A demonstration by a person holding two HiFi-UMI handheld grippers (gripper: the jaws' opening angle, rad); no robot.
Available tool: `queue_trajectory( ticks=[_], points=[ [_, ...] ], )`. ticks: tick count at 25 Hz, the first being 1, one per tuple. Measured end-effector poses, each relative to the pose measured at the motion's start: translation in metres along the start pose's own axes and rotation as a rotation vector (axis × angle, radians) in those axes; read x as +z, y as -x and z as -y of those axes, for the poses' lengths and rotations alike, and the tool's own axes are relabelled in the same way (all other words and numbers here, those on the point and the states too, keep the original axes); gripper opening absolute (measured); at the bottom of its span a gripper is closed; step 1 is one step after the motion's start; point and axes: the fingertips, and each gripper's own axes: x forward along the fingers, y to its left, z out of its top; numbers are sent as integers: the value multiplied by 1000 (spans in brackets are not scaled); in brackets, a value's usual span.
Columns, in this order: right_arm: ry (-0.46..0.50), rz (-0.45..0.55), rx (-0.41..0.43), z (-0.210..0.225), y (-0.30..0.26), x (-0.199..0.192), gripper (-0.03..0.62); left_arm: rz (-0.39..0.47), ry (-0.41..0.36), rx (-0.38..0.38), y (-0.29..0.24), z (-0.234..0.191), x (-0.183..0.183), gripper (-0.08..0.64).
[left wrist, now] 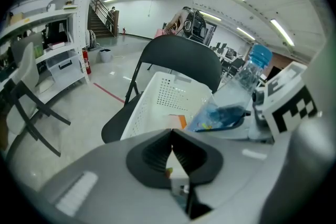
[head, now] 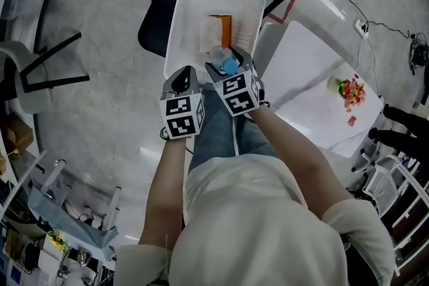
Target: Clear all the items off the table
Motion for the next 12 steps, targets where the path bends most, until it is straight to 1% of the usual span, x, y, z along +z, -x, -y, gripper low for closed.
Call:
queue_trajectory(
  ticks=[9,12],
  points=[
    [-3,-35,25,-6,-27,0,330,-5,22,3,-23,-13,1,9],
    [-26,-48,43,-9,-31,-2,334,-6,24,1,-24,-14,2,9]
  ],
)
